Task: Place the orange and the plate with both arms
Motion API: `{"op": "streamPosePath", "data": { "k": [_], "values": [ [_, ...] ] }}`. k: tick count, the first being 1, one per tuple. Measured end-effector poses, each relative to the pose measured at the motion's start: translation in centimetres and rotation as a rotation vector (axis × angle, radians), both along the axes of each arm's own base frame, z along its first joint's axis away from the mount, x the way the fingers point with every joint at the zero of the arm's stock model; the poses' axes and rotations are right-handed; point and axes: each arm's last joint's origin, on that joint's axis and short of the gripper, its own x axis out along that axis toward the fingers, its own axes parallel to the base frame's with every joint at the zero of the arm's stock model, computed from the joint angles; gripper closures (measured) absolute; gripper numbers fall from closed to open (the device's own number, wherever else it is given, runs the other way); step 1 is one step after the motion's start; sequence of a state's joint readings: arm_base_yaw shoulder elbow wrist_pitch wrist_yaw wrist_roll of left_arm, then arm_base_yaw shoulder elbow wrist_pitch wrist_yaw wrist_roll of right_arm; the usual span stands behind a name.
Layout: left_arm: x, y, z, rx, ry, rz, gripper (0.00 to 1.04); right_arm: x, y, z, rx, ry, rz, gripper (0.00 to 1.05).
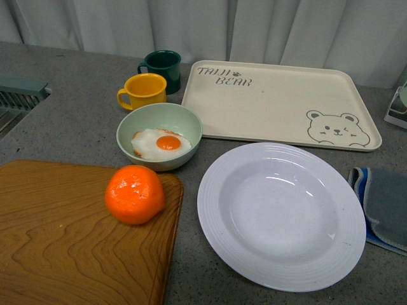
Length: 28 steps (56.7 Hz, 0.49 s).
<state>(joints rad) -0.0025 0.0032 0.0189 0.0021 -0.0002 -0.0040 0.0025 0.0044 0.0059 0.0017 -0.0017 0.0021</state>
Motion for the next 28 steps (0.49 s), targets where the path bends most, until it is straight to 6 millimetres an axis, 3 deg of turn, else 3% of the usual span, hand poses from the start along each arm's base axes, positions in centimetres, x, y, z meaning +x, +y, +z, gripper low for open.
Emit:
{"op": "streamPosePath", "data": {
  "k": [28],
  "values": [
    [0.0, 0.0, 0.0, 0.0, 0.0, 0.0, 0.07, 0.0, 0.0, -0.01, 0.0, 0.0, 0.0, 0.09]
  ]
}}
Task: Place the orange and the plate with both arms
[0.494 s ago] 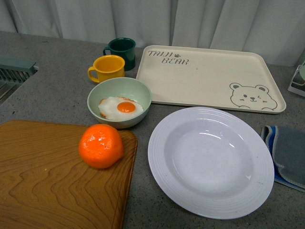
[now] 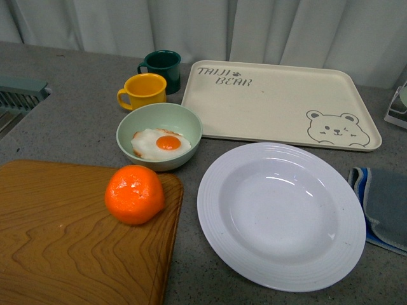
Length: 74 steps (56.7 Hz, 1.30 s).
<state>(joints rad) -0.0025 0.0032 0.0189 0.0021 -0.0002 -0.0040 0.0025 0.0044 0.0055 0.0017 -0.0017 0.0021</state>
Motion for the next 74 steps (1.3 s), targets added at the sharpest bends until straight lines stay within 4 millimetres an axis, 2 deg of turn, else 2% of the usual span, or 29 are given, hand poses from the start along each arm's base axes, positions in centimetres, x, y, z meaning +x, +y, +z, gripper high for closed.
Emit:
{"op": "streamPosePath", "data": {
  "k": [44, 47, 51, 56, 63, 69, 74],
  "values": [
    [0.0, 0.0, 0.0, 0.0, 0.0, 0.0, 0.07, 0.0, 0.0, 0.0, 0.0, 0.0, 0.0, 0.09],
    [0.0, 0.0, -0.1, -0.02, 0.066, 0.035, 0.07, 0.0, 0.0, 0.0, 0.0, 0.0, 0.0, 0.09],
    [0.4, 0.0, -0.6, -0.056, 0.248, 0.086, 0.07, 0.0, 0.0, 0.0, 0.0, 0.0, 0.0, 0.09],
    [1.3, -0.2, -1.1, -0.091, 0.33, 0.075, 0.07, 0.0, 0.0, 0.0, 0.0, 0.0, 0.0, 0.09],
    [3.2, -0.9, -0.1, -0.14, 0.34, 0.035, 0.07, 0.0, 0.0, 0.0, 0.0, -0.001, 0.0, 0.09],
    [6.4, -2.4, 0.6, -0.194, 0.396, -0.056, 0.07, 0.0, 0.0, 0.0, 0.0, -0.001, 0.0, 0.09],
    [9.6, -4.0, -0.6, -0.212, 0.579, -0.156, 0.07, 0.0, 0.0, 0.0, 0.0, -0.001, 0.0, 0.09]
  ]
}}
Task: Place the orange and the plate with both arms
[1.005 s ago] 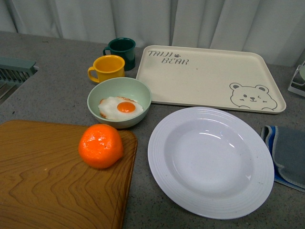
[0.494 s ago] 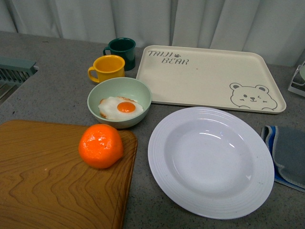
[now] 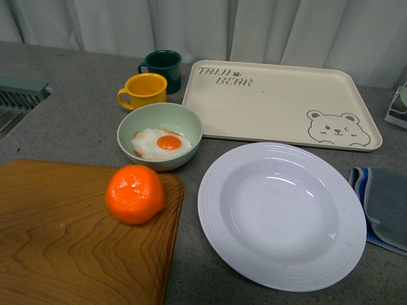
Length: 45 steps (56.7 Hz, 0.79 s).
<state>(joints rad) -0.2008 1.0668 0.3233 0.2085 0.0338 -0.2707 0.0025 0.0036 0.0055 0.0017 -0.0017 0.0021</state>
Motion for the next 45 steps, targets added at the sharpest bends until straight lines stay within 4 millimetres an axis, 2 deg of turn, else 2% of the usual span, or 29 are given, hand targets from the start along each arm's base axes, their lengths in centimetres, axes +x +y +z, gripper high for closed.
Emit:
{"op": "streamPosePath", "data": {
  "k": [6, 16, 32, 45],
  "values": [
    [2.2, -1.1, -1.5, -0.019, 0.149, -0.061, 0.07, 0.0, 0.0, 0.0, 0.0, 0.0, 0.0, 0.09],
    [4.5, -2.4, -2.9, -0.031, 0.26, -0.118, 0.07, 0.0, 0.0, 0.0, 0.0, 0.0, 0.0, 0.09],
    [6.0, -4.9, -4.6, -0.019, 0.319, -0.198, 0.07, 0.0, 0.0, 0.0, 0.0, 0.0, 0.0, 0.09],
    [6.9, -5.9, -5.9, 0.004, 0.336, -0.221, 0.07, 0.0, 0.0, 0.0, 0.0, 0.0, 0.0, 0.09]
  ]
}}
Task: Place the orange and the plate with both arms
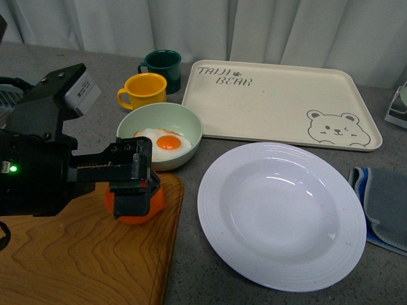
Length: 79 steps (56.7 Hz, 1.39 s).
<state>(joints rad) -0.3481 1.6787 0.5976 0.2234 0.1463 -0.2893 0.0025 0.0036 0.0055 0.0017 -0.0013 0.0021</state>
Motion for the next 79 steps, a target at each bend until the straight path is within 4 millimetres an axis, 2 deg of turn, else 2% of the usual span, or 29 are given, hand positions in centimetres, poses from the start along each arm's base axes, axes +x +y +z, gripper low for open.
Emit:
{"op": "streamPosePath", "data": {
  "k": [14, 23, 36, 48, 55, 63, 68, 79],
  "values": [
    [2.0, -0.4, -1.4, 0.036, 0.026, 0.014, 0.07, 0.0, 0.0, 0.0, 0.0, 0.0, 0.0, 0.09],
    [2.6, -0.4, -2.0, 0.045, 0.042, 0.006, 0.07, 0.0, 0.0, 0.0, 0.0, 0.0, 0.0, 0.09],
    [2.8, -0.6, -2.1, 0.046, 0.046, -0.004, 0.41, 0.0, 0.0, 0.0, 0.0, 0.0, 0.0, 0.09],
    [2.5, -1.0, -1.3, 0.032, 0.039, -0.017, 0.47, 0.0, 0.0, 0.0, 0.0, 0.0, 0.0, 0.09],
    [2.4, -2.8, 1.6, -0.016, -0.041, -0.053, 0.48, 0.0, 0.0, 0.0, 0.0, 0.0, 0.0, 0.09],
    [2.5, -6.1, 3.1, -0.066, -0.083, -0.117, 0.48, 0.0, 0.0, 0.0, 0.0, 0.0, 0.0, 0.09],
    [2.6, -9.0, 2.8, -0.09, -0.078, -0.168, 0.48, 0.0, 0.0, 0.0, 0.0, 0.0, 0.0, 0.09],
    [2.8, -12.3, 1.2, -0.089, -0.041, -0.223, 0.48, 0.0, 0.0, 0.0, 0.0, 0.0, 0.0, 0.09]
  ]
}}
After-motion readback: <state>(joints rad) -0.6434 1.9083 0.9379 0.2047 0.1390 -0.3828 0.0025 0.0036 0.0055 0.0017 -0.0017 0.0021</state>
